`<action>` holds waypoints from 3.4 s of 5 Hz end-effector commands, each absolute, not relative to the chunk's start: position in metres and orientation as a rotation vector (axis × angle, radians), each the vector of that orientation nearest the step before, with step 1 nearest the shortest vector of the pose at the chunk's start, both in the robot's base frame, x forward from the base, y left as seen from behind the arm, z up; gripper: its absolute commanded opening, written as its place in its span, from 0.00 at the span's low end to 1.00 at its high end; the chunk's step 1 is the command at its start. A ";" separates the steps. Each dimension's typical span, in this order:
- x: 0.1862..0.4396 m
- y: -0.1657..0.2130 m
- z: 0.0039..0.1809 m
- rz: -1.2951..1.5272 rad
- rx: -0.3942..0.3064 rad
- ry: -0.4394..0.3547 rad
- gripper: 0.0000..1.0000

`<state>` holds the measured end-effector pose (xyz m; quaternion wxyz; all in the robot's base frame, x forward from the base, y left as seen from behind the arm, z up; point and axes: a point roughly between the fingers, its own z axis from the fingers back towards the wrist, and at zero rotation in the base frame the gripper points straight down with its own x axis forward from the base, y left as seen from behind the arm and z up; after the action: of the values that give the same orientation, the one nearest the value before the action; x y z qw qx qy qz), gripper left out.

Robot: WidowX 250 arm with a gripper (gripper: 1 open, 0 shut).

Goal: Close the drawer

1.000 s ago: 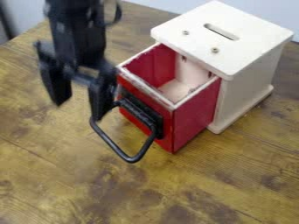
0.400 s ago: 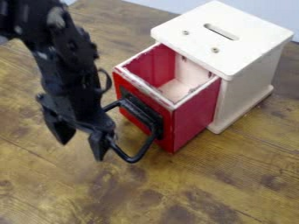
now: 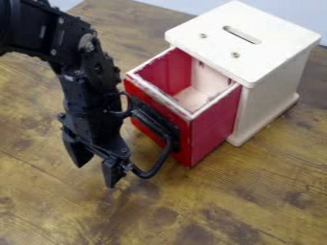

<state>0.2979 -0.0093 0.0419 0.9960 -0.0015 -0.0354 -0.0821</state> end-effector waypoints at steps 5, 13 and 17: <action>0.361 -0.018 0.092 -0.054 -0.003 -0.337 1.00; 0.417 -0.045 0.072 -0.040 -0.016 -0.162 1.00; 0.410 -0.002 0.099 0.066 0.004 -0.206 1.00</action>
<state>0.4035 -0.0144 0.0586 0.9986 0.0006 -0.0484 0.0198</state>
